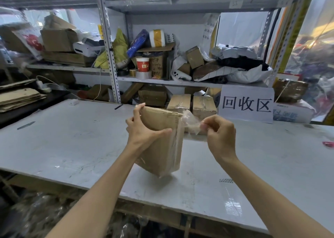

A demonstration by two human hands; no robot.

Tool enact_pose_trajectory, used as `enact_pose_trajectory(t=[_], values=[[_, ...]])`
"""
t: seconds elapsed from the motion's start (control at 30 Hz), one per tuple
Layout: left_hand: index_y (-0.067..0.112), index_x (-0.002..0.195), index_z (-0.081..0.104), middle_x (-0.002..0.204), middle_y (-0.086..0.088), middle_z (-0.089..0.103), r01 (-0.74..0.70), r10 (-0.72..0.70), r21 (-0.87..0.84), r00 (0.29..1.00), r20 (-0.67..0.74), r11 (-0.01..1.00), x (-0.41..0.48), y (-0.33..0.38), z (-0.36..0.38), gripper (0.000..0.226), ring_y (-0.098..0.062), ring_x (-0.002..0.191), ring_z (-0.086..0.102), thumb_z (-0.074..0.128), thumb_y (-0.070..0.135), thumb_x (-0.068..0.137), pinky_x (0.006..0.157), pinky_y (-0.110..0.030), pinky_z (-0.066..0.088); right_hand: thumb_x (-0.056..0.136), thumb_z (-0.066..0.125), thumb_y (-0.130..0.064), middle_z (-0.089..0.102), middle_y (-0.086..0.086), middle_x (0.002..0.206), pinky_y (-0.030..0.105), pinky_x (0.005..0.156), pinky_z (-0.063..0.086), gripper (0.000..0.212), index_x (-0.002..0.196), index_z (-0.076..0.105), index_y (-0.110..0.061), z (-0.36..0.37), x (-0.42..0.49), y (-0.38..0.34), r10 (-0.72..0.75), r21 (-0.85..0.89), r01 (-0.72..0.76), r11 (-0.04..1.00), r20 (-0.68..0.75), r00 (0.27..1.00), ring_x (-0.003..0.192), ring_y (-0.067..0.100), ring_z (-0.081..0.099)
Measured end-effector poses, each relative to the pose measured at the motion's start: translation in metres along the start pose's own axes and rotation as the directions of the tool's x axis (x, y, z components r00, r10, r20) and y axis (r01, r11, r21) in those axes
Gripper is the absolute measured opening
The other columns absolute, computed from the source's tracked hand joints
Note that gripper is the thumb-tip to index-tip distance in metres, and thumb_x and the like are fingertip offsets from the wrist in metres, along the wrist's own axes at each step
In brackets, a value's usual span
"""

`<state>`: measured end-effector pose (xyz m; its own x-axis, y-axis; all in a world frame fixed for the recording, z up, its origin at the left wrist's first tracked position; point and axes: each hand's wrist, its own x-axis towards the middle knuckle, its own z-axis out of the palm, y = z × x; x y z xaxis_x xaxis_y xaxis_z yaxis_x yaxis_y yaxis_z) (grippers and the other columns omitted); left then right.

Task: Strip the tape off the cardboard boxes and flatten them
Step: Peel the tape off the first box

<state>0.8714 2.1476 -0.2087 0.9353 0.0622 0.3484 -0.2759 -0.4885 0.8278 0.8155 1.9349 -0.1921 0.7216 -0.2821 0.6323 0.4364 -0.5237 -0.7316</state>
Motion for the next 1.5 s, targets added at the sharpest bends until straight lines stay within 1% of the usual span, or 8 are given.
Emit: enact_pose_trajectory(t=[0.1,0.23,0.47,0.63,0.9,1.2,1.33,1.5], values=[[0.050,0.137,0.021,0.141,-0.003,0.025,-0.048,0.048,-0.004,0.999,0.006,0.999,-0.002,-0.006,-0.002,0.119,-0.027,0.130,0.035,0.094,0.053,0.043,0.107,-0.048,0.043,0.080,0.071,0.002,0.065,-0.006,0.073,0.008,0.062,0.050,0.016,0.084,0.069,-0.013,-0.004,-0.002,0.009,0.068,-0.028,-0.066,0.997,0.050,0.996,0.074,0.016,0.067],[0.043,0.136,0.020,0.138,-0.001,0.023,-0.137,0.138,-0.010,0.988,0.075,0.990,-0.007,-0.002,0.008,0.117,-0.024,0.130,0.033,0.096,0.040,0.047,0.108,-0.046,0.044,0.081,0.072,-0.003,0.066,0.003,0.081,0.022,0.067,0.058,0.064,0.137,0.050,-0.020,0.007,-0.001,-0.002,0.058,0.023,-0.064,0.998,0.219,0.974,0.078,0.018,0.067],[0.049,0.134,0.024,0.133,0.001,0.026,-0.045,0.047,-0.044,0.997,0.065,0.998,-0.005,-0.008,0.006,0.119,-0.022,0.127,0.034,0.090,0.053,0.035,0.101,-0.035,0.043,0.084,0.069,-0.004,0.060,0.008,0.098,0.025,0.076,0.049,0.009,0.092,0.073,-0.004,0.015,-0.001,0.004,-0.004,-0.174,0.025,0.984,0.120,0.993,0.092,0.023,0.056],[0.049,0.134,0.026,0.135,-0.001,0.030,0.089,-0.083,-0.182,0.996,0.040,0.979,-0.004,-0.013,0.002,0.122,-0.022,0.124,0.041,0.087,0.059,0.029,0.102,-0.043,0.047,0.079,0.069,0.006,0.069,0.007,0.087,0.006,0.064,0.044,0.014,0.089,0.075,-0.002,0.010,-0.002,0.012,0.020,-0.070,-0.015,0.997,0.068,0.998,0.079,0.017,0.063],[0.036,0.151,0.010,0.145,-0.005,0.032,0.246,-0.257,-0.260,0.966,-0.012,0.934,0.001,-0.014,0.005,0.143,-0.025,0.126,0.041,0.077,0.076,0.031,0.106,-0.044,0.042,0.082,0.069,0.003,0.070,0.008,0.077,0.027,0.054,0.059,0.037,0.109,0.059,-0.019,0.014,-0.007,0.011,0.073,0.150,-0.110,0.983,0.232,0.970,0.068,0.013,0.070],[0.039,0.143,0.015,0.136,0.000,0.025,0.246,-0.245,-0.145,0.969,0.026,0.958,-0.003,-0.005,0.011,0.127,-0.029,0.133,0.034,0.078,0.073,0.038,0.107,-0.050,0.042,0.072,0.081,-0.038,0.059,-0.002,0.081,0.011,0.058,0.046,0.030,0.079,0.066,-0.013,0.038,-0.004,0.001,0.063,-0.088,-0.046,0.995,0.206,0.976,0.068,0.004,0.055],[0.050,0.150,-0.010,0.147,-0.004,0.018,0.182,-0.166,-0.139,0.979,0.120,0.974,-0.020,-0.014,0.016,0.141,-0.021,0.130,0.028,0.081,0.063,0.044,0.108,-0.046,0.034,0.078,0.077,-0.019,0.062,0.001,0.066,0.028,0.057,0.050,0.021,0.079,0.060,-0.009,0.038,0.003,-0.002,0.069,-0.094,-0.054,0.994,0.169,0.983,0.061,0.011,0.057],[0.031,0.145,0.011,0.142,-0.005,0.041,0.225,-0.212,-0.273,0.974,0.077,0.935,-0.012,-0.012,0.009,0.130,-0.022,0.122,0.050,0.082,0.066,0.042,0.101,-0.043,0.047,0.075,0.077,-0.004,0.069,0.010,0.068,0.041,0.059,0.059,0.023,0.084,0.057,-0.006,0.021,0.010,-0.007,0.064,0.033,-0.084,0.996,0.406,0.912,0.061,0.024,0.068]])
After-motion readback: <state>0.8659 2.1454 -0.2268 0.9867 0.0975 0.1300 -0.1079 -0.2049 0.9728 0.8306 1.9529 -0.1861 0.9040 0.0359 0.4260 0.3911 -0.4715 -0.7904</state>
